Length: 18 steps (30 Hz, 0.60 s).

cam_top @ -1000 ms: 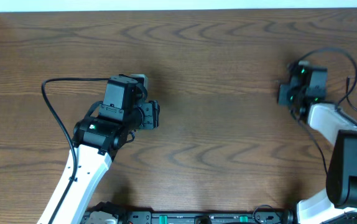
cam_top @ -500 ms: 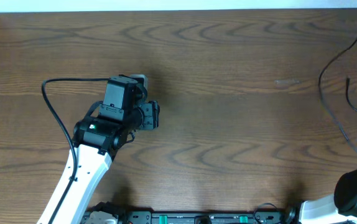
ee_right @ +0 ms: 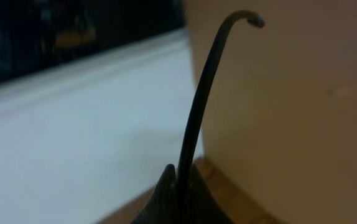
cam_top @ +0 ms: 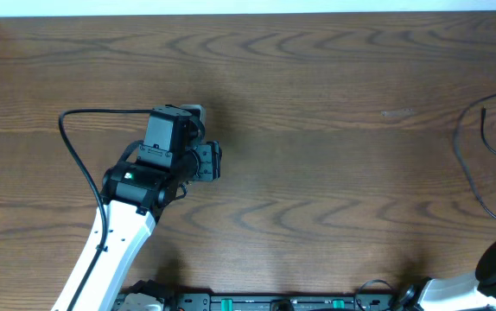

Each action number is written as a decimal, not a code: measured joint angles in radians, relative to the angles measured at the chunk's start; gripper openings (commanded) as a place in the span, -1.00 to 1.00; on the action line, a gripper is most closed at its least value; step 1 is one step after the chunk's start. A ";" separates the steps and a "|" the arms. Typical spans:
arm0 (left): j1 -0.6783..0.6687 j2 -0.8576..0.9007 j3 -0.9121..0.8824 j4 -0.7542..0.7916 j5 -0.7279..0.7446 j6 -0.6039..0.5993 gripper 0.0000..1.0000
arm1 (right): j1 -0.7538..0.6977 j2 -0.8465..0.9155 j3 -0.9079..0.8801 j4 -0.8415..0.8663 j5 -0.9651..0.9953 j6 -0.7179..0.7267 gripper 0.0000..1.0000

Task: Untangle cables
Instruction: 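Pull the grasped black cable off the table to the right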

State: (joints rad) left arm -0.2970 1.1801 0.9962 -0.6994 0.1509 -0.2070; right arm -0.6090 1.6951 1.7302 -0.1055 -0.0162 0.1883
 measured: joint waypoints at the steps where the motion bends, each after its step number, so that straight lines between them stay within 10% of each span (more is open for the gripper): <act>1: 0.000 0.000 0.000 0.000 0.000 0.000 0.24 | -0.024 0.000 0.000 0.038 -0.018 0.027 -0.98; 7: 0.000 0.000 0.000 0.000 0.000 0.000 0.24 | -0.107 0.037 0.055 0.111 -0.111 0.202 -0.98; 18: 0.000 0.000 0.000 0.000 0.000 0.000 0.25 | -0.204 0.266 0.274 -0.243 -0.233 0.273 -0.98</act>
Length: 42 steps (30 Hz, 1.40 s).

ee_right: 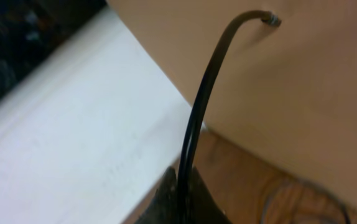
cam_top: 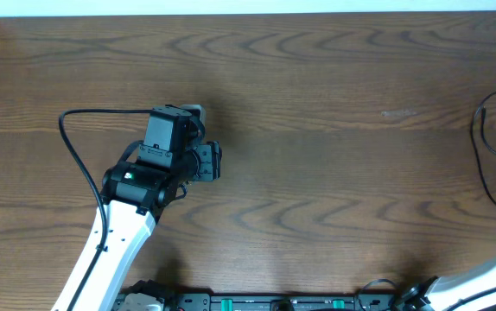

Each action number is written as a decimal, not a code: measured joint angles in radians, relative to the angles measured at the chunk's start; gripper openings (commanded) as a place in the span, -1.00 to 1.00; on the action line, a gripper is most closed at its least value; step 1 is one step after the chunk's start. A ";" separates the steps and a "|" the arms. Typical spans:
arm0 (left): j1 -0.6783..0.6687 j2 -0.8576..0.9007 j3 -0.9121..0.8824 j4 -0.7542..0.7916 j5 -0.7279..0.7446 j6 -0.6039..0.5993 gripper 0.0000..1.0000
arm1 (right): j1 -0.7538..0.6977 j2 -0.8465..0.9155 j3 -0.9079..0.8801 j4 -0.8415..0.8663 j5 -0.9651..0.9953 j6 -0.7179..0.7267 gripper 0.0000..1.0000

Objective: Untangle cables

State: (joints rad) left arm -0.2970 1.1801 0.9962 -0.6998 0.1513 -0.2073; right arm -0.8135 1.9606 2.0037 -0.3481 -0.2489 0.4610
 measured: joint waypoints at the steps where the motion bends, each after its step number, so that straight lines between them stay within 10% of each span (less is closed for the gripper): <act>1: 0.000 0.000 0.000 0.000 0.000 0.000 0.25 | -0.004 0.028 0.017 -0.040 -0.020 0.003 -0.98; 11: 0.000 0.000 0.000 0.000 0.008 0.000 0.26 | -0.018 0.286 0.065 -0.272 -0.143 0.011 -0.98; 23: 0.000 0.000 0.000 0.002 0.012 0.002 0.35 | -0.019 0.311 0.195 -0.105 -0.185 -0.032 -0.95; 24: 0.000 0.000 0.000 0.002 0.012 0.002 0.34 | -0.020 0.311 0.195 -0.105 -0.181 -0.032 -0.79; 27: 0.000 0.000 0.000 0.002 0.012 0.002 0.36 | -0.024 0.323 0.195 -0.101 -0.165 -0.042 0.99; 36: 0.000 0.000 0.000 0.002 0.012 0.002 0.41 | -0.016 0.364 0.195 -0.173 -0.158 -0.045 0.99; 42: 0.000 0.000 0.000 0.004 0.012 0.003 0.41 | 0.005 0.365 0.201 -0.562 -0.148 -0.016 0.99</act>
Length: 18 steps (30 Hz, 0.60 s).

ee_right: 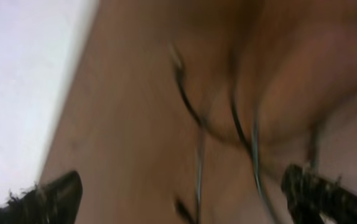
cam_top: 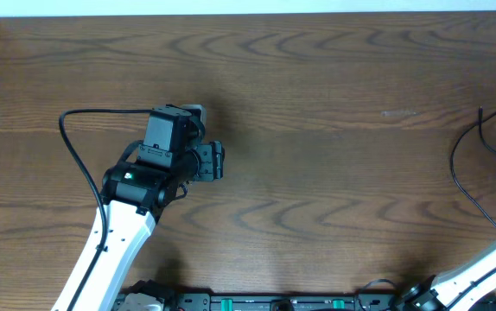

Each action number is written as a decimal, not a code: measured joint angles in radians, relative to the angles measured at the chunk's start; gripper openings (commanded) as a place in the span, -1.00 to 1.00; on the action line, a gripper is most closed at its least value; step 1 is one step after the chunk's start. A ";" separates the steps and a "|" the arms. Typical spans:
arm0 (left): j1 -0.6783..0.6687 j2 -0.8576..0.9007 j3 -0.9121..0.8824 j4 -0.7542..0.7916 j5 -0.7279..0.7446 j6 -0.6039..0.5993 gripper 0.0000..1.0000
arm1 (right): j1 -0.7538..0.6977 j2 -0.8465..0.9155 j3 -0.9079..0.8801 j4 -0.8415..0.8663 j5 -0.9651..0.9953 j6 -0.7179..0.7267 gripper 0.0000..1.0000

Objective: Untangle cables

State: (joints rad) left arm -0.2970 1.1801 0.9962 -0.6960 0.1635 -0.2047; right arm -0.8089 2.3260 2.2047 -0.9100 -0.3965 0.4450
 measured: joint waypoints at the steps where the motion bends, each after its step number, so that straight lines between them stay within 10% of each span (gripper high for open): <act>1: 0.000 0.000 0.000 0.000 0.000 0.000 0.41 | 0.009 0.000 0.000 -0.111 0.016 0.001 0.99; 7: 0.000 0.000 0.000 0.001 0.003 0.000 0.41 | 0.126 0.002 -0.003 -0.445 0.155 -0.071 0.99; 18: 0.000 0.000 0.000 0.000 0.008 0.000 0.41 | 0.392 0.003 -0.205 -0.516 0.378 -0.308 0.99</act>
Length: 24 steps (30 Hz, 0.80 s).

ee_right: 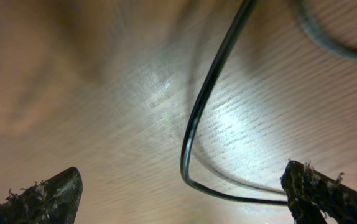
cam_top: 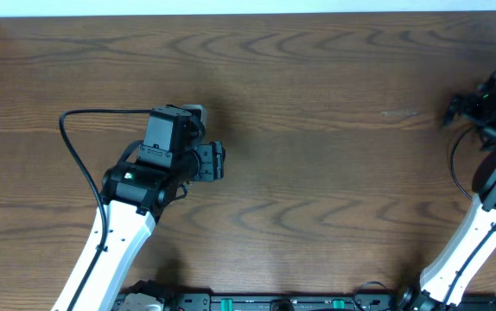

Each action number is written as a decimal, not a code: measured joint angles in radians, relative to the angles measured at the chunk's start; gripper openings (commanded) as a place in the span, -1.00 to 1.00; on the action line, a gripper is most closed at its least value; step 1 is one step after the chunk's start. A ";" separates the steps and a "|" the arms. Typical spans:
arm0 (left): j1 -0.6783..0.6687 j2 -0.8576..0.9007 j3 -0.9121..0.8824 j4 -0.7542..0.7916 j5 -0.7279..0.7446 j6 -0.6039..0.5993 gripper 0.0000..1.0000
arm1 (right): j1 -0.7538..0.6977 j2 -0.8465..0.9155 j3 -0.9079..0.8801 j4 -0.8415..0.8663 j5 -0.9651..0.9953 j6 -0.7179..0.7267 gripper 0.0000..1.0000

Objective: Untangle cables

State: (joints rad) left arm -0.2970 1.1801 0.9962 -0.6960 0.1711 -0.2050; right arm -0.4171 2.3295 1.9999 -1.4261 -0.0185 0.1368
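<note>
Black cables lie at the table's right edge; one curve (cam_top: 454, 168) shows beside my right arm in the overhead view. My right gripper (cam_top: 449, 111) is low over that spot. Seen from the right wrist, the right gripper (ee_right: 185, 202) is wide open, its dark fingertips (ee_right: 48, 194) far apart. A bent black cable (ee_right: 192, 124) lies on the wood between them, its lower run reaching the right fingertip. A second, blurred cable crosses the upper right corner. My left gripper (cam_top: 210, 161) rests at the left middle of the table, away from the cables; its jaws do not show clearly.
The brown wooden table (cam_top: 317, 130) fills the overhead view. A thin black lead (cam_top: 68, 138) loops out to the left of my left arm. The table's far edge runs along the top, and equipment sits along the near edge.
My right arm, then barely in the overhead view at the lower right corner, now reaches up along the right edge. Its open gripper is closer to the wood, with one cable bend between the fingers.
My right gripper was first shut on a black cable held up off the table, and it still held the cable 2.0 s ago. By 0.6 s ago it was open above the cables on the wood. Now it is open close over them. My left arm stayed put.
</note>
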 measured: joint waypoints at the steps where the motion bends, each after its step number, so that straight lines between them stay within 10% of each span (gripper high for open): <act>1: 0.000 0.000 0.000 0.000 0.000 0.000 0.42 | 0.016 0.000 -0.037 0.016 0.026 -0.009 0.98; 4: 0.000 0.000 0.000 0.001 0.002 0.000 0.41 | 0.034 0.000 -0.121 0.073 0.064 -0.016 0.74; 7: 0.000 0.000 0.000 0.000 0.003 0.000 0.41 | 0.038 -0.007 -0.199 0.115 0.066 -0.018 -0.98; 16: 0.000 0.000 0.000 0.000 0.003 0.004 0.41 | -0.001 -0.013 -0.142 0.072 0.087 0.040 -0.98; 24: 0.000 0.002 0.000 0.000 0.003 0.005 0.41 | -0.155 -0.035 0.529 0.009 0.081 0.013 -0.98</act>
State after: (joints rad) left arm -0.2970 1.1820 0.9962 -0.6956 0.1745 -0.2001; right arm -0.5724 2.2940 2.5290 -1.4170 0.0624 0.1493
